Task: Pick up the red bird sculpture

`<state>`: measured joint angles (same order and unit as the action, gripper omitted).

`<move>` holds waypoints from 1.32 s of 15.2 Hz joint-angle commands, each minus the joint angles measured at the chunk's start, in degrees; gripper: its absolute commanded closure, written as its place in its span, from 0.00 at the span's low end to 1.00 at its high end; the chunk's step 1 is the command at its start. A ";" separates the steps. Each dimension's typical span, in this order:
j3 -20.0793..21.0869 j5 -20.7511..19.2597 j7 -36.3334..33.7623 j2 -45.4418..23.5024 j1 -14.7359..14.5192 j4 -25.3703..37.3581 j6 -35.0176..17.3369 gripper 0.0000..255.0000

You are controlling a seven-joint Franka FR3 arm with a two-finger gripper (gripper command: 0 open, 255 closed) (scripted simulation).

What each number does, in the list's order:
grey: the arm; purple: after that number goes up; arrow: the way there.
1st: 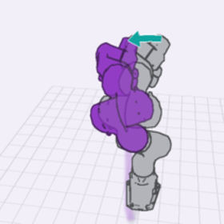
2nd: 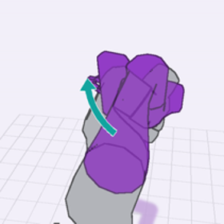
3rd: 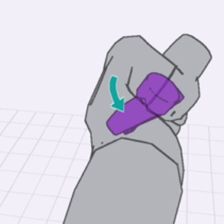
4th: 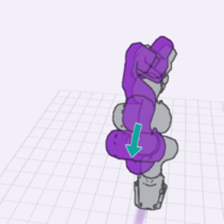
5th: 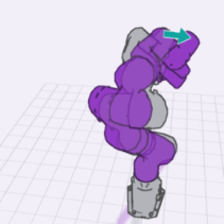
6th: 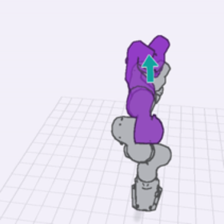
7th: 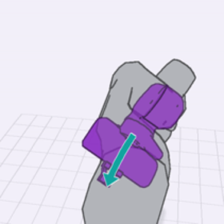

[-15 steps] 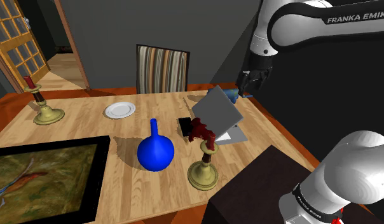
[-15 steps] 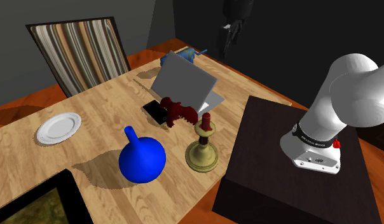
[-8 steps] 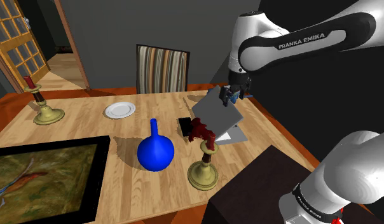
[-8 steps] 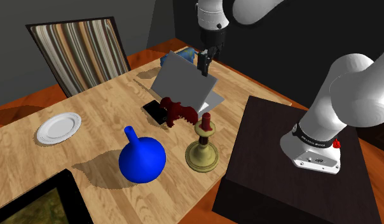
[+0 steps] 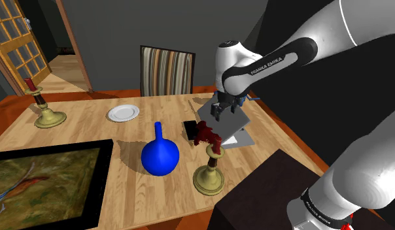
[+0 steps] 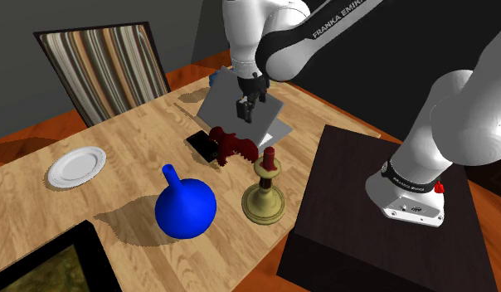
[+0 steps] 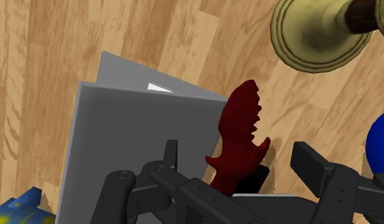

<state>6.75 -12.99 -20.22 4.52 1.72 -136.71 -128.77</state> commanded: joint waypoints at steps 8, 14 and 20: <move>-0.57 -8.74 -7.44 -21.43 -1.22 10.66 -6.16 0.00; -1.97 -11.88 -10.13 -31.21 -2.71 16.62 -8.14 0.00; -2.78 -13.25 -11.66 -34.95 -3.20 17.37 -10.98 0.00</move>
<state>4.09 -26.02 -31.62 -30.01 -1.39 -119.29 -139.29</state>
